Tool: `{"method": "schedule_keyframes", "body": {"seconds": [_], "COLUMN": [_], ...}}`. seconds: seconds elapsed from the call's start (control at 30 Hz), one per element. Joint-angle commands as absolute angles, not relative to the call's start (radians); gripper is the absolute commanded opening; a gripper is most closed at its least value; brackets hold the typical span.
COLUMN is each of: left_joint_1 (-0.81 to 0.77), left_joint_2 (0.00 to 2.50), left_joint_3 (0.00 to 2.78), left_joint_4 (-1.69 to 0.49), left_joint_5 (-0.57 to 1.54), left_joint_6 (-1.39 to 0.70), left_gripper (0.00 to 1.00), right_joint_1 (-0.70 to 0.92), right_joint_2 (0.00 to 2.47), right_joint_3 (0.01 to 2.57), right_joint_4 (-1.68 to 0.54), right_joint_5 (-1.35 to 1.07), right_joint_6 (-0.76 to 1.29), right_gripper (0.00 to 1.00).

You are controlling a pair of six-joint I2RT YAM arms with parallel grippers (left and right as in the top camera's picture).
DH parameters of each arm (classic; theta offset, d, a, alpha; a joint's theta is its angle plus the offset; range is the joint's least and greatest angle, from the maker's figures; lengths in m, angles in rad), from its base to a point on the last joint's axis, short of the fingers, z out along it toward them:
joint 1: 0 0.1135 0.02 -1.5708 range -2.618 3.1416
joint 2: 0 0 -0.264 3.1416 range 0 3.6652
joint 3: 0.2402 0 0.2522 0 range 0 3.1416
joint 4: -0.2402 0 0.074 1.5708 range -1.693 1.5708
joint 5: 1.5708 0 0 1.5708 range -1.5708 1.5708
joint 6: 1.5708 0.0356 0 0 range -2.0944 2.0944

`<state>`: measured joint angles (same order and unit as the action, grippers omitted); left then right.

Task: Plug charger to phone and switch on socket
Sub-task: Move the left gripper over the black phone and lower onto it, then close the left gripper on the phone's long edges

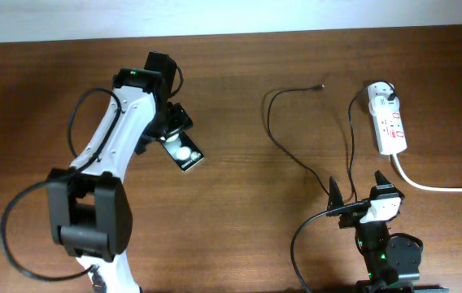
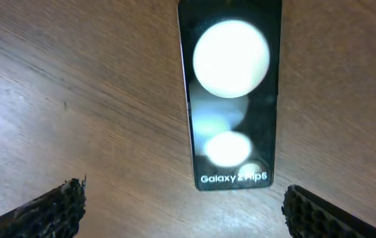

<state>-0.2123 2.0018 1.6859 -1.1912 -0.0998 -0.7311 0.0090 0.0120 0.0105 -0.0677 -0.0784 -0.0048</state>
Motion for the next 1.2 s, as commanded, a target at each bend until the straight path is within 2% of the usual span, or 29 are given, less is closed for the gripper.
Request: {"method": "schedule_keyframes", "body": {"seconds": [0.0, 0.33, 0.67, 1.17], "left_joint_1": [-0.215, -0.215, -0.215, -0.215], "left_joint_2": [2.062, 2.144, 2.145, 2.149], "left_joint_3": [1.7, 1.697, 1.608, 1.519], "left_joint_4": [-1.169, -1.081, -0.964, -0.847], "left_joint_5": [-0.048, -0.041, -0.006, -0.022], "left_joint_6": [-0.748, -0.775, -0.847, -0.848], "left_gripper": [0.99, 0.99, 0.99, 0.99], "right_joint_1": [0.004, 0.004, 0.004, 0.004], "right_joint_2": [0.006, 0.006, 0.006, 0.006], "right_joint_3": [0.006, 0.006, 0.006, 0.006], "right_joint_4": [-0.072, -0.072, -0.072, -0.072], "right_joint_5": [-0.074, -0.074, -0.074, -0.074], "right_joint_6": [-0.011, -0.011, -0.011, -0.011], "right_gripper": [0.99, 0.99, 0.99, 0.99]}}
